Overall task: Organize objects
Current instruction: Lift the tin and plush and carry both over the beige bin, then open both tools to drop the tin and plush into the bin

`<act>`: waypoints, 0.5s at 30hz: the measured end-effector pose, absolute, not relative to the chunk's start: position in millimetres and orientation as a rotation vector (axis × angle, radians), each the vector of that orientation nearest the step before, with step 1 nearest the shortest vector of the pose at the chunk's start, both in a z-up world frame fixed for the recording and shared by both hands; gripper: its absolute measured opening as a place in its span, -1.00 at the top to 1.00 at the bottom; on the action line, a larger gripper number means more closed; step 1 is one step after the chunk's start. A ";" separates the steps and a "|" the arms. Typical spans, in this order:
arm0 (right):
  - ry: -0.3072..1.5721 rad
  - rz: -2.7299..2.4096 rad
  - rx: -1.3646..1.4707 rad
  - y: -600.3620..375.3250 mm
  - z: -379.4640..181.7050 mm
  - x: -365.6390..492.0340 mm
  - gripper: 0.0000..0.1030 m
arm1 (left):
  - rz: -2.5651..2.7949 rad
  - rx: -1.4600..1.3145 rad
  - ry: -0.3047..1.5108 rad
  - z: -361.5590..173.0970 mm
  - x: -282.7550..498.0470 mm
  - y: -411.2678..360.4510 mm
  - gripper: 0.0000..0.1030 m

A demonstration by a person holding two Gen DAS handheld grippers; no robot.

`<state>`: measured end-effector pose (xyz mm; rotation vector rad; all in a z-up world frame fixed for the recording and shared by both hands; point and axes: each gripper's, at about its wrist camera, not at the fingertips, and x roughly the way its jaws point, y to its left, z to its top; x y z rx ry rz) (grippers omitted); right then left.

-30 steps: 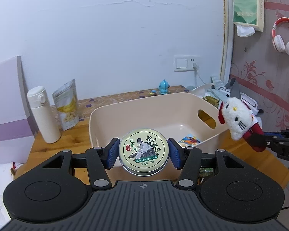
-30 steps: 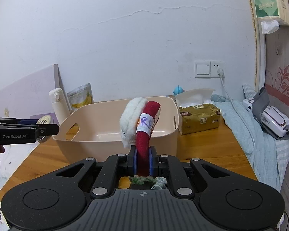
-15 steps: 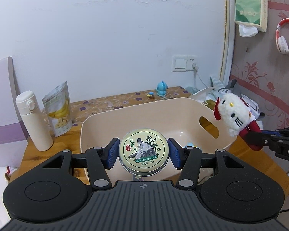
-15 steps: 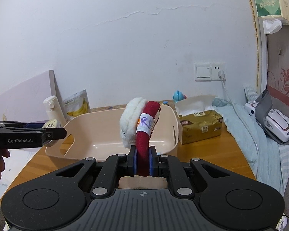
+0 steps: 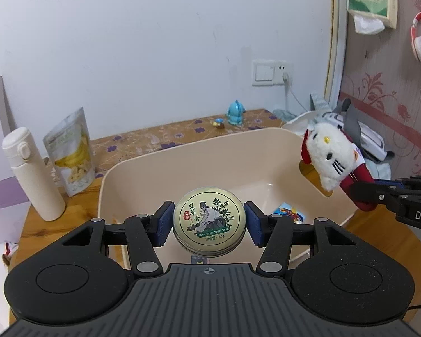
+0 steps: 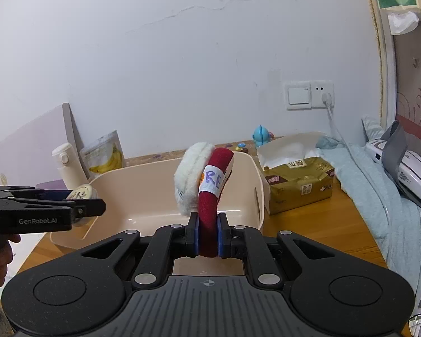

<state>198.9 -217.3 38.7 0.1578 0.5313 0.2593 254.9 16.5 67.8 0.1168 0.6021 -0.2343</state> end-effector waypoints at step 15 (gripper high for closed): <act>0.573 0.281 0.118 -206.7 27.3 229.7 0.76 | -0.236 0.112 0.717 38.5 299.2 3.4 -0.08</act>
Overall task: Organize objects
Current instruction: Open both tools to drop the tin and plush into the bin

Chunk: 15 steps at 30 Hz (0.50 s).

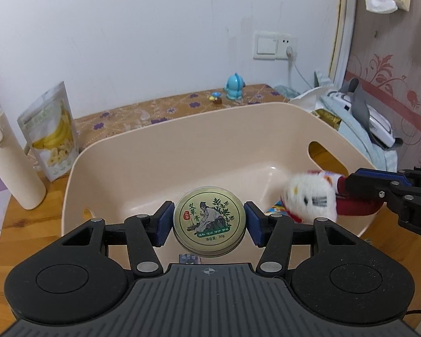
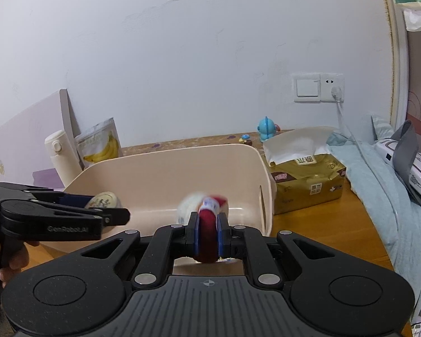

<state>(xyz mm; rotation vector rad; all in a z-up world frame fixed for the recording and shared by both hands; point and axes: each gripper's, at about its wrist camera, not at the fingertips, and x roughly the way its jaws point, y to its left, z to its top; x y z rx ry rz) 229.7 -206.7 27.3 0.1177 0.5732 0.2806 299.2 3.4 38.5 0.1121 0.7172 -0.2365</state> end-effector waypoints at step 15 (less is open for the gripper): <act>0.615 0.296 0.104 -198.0 18.4 250.6 0.95 | -0.235 0.078 0.811 26.6 316.3 7.5 -0.31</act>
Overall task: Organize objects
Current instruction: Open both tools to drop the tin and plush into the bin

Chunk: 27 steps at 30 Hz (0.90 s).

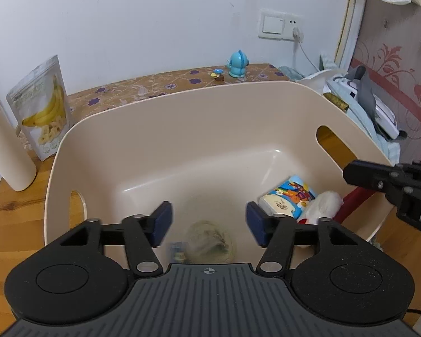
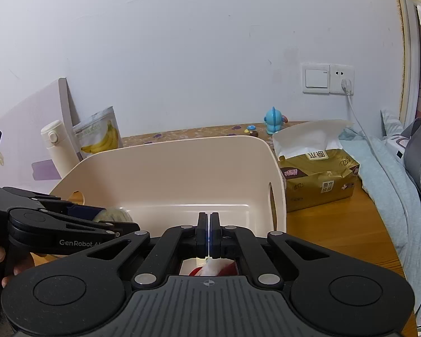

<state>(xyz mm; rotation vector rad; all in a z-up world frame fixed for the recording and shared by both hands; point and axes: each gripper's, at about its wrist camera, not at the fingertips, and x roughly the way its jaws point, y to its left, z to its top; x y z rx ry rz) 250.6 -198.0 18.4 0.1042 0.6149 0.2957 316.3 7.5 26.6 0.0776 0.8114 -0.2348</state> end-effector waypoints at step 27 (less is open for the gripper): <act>0.552 0.292 0.104 -210.9 43.5 200.4 -0.74 | -0.203 0.063 0.686 64.6 261.0 15.8 -0.53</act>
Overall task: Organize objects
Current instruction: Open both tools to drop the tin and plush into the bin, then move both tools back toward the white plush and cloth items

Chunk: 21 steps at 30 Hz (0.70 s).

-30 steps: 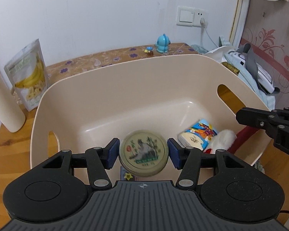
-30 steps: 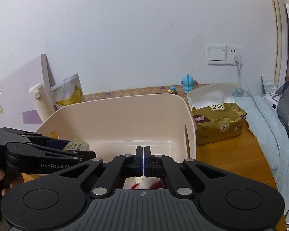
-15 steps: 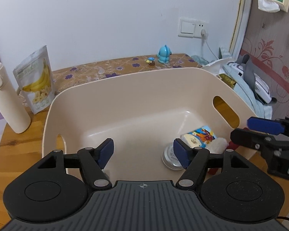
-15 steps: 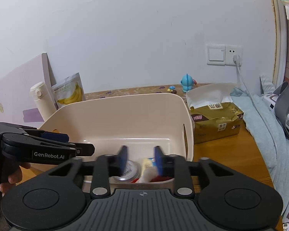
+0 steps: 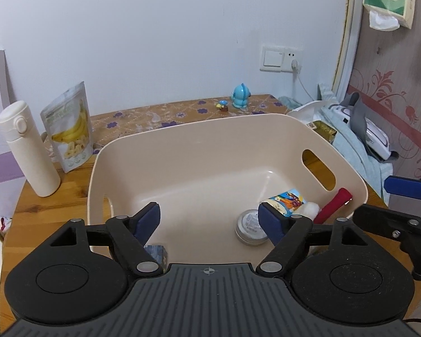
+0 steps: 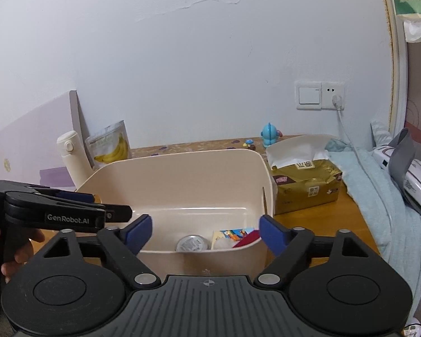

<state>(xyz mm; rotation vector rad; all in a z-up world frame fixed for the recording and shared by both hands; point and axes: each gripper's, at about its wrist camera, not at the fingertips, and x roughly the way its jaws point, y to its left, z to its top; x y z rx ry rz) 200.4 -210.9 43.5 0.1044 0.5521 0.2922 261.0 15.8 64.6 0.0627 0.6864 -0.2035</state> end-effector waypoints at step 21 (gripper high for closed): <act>0.534 0.271 0.062 -202.0 50.7 145.6 -1.00 | -0.178 0.073 0.662 64.2 205.7 40.4 -0.57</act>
